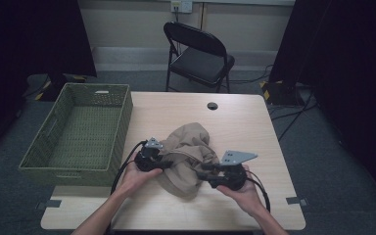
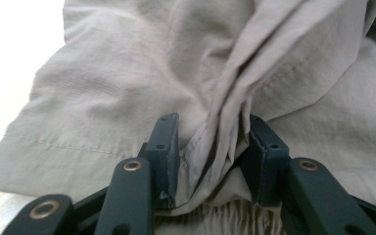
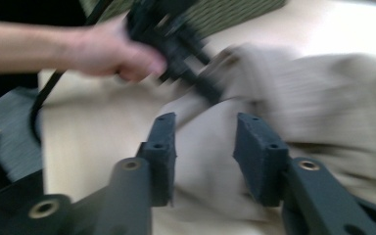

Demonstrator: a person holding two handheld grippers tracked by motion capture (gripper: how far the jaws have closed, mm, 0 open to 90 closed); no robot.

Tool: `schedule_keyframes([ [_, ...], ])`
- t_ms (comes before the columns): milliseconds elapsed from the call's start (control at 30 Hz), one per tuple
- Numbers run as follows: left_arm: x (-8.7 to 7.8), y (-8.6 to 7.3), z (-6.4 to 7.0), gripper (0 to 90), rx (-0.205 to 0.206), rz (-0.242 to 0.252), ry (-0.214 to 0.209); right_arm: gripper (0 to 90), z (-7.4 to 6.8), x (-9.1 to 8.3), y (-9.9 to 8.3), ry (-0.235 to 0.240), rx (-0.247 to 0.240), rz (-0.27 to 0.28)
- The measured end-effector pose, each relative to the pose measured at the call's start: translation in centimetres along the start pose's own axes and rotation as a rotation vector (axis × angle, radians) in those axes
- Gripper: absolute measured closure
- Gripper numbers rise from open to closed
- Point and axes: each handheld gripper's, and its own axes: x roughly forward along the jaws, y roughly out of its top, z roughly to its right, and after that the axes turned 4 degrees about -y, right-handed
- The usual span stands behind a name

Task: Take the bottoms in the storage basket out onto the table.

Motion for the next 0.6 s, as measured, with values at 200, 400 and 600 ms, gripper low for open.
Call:
schedule_keyframes([
  [200,0.0,-0.1,-0.2,61.4,-0.011,0.000,-0.003,54.2,-2.8,3.5,-0.4,0.098,-0.045,-0.057],
  [400,0.0,-0.2,-0.3,61.4,-0.016,0.000,-0.004,49.6,-3.2,5.1,-1.4,0.072,-0.104,-0.100],
  [600,-0.3,-0.1,-0.4,61.2,-0.033,0.018,-0.006,45.6,-2.9,4.9,-1.4,0.009,-0.169,-0.110],
])
